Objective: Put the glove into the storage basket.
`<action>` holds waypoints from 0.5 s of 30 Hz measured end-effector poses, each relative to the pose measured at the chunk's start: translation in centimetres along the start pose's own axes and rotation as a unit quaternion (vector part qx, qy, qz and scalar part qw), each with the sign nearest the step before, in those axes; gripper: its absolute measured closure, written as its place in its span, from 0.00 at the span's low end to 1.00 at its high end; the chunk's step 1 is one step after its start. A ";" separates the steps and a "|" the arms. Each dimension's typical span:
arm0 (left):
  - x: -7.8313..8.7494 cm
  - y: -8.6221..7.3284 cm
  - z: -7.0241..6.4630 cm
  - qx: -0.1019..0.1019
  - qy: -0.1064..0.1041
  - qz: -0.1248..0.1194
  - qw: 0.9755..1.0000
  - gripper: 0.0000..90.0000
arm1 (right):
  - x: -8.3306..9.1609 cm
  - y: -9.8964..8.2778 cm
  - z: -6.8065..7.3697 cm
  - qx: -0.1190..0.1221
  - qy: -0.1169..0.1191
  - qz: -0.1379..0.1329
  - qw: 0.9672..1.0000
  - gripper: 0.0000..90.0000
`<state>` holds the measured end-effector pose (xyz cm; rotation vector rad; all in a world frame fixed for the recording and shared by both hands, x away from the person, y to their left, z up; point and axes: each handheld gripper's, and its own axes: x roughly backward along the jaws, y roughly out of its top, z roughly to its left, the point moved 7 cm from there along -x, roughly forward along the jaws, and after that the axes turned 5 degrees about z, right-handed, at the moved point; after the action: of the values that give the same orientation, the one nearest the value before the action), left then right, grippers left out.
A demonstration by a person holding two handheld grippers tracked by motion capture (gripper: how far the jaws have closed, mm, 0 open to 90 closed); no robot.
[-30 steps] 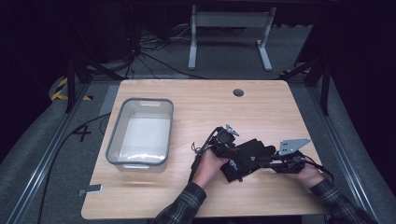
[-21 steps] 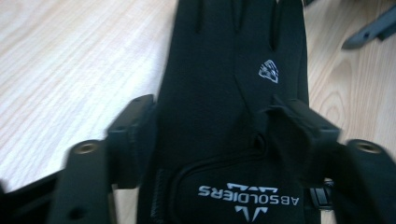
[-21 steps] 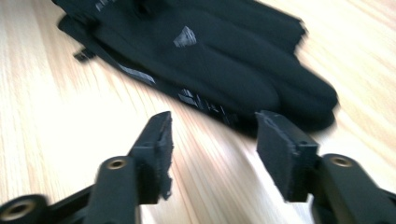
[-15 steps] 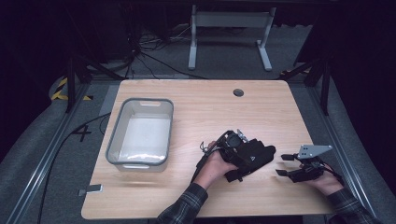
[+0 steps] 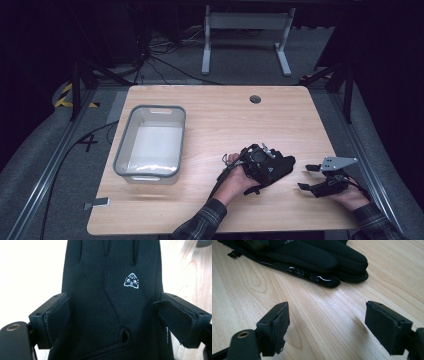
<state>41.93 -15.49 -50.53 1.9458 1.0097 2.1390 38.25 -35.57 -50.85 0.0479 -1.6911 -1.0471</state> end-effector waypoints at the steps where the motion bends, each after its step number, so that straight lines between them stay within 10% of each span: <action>1: 0.0 0.0 0.0 -0.001 0.005 0.000 1.000 0.13 | 0.0 0.0 0.0 0.000 -0.001 0.000 1.000 0.22; 15: 0.3 -0.3 -0.5 0.004 0.000 -0.002 1.000 0.45 | -0.4 -0.2 -0.1 -0.002 -0.005 0.006 1.000 0.20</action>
<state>41.29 -15.29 -50.40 1.9451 1.0230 2.1353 38.36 -35.54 -51.30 0.0303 -1.6957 -1.0432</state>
